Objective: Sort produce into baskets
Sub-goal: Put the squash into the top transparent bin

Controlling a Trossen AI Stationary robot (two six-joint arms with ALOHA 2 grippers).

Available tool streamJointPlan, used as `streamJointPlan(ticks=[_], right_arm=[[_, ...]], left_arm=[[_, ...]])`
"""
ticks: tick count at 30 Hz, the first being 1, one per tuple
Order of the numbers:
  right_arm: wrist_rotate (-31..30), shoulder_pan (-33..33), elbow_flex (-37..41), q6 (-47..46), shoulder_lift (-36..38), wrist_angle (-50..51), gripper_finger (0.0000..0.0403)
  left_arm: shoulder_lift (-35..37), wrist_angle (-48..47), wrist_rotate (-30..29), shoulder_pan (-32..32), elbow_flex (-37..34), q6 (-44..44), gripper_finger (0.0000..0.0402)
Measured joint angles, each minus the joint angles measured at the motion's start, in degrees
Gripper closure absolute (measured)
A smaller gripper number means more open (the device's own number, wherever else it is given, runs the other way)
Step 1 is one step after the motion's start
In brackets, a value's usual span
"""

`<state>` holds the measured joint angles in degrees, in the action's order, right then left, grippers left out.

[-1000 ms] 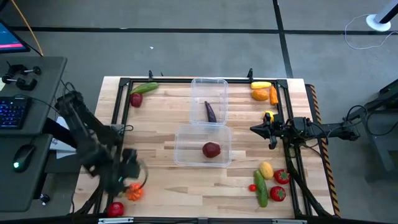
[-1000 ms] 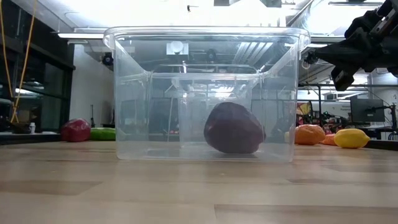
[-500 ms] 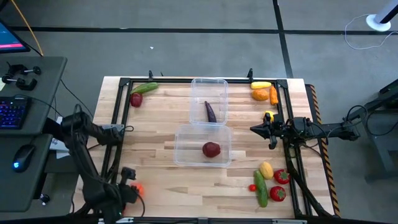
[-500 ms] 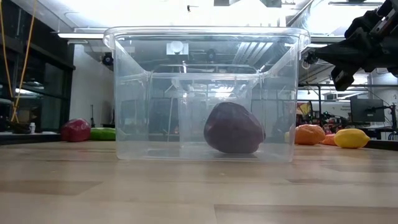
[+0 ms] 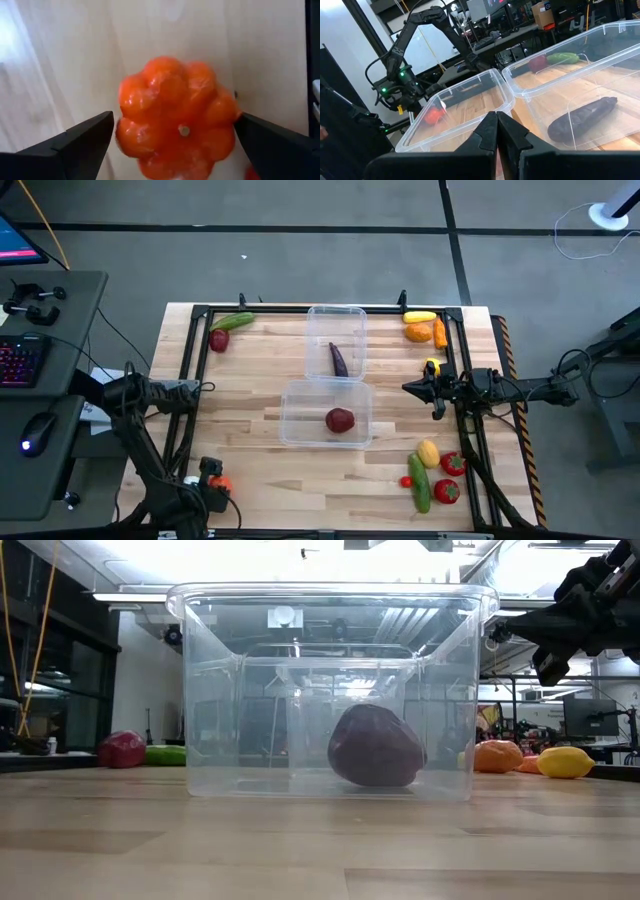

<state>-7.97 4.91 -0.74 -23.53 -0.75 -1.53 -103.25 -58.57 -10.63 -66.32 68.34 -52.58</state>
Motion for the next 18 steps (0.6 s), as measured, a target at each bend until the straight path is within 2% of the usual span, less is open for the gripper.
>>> streamJointPlan(ticks=[7,13,18], right_arm=[[0.0,0.0,0.0,0.0,0.0,0.0,0.0402],[0.0,0.0,0.0,0.0,0.0,0.0,0.0402],[0.0,0.0,0.0,0.0,0.0,0.0,0.0402]], left_arm=[[-0.2,5.7,2.6,1.8,-5.6,0.3,0.0002],[0.1,6.4,2.6,3.8,-6.1,4.1,0.0005],[5.4,5.9,2.4,5.7,-5.4,6.9,0.0056]])
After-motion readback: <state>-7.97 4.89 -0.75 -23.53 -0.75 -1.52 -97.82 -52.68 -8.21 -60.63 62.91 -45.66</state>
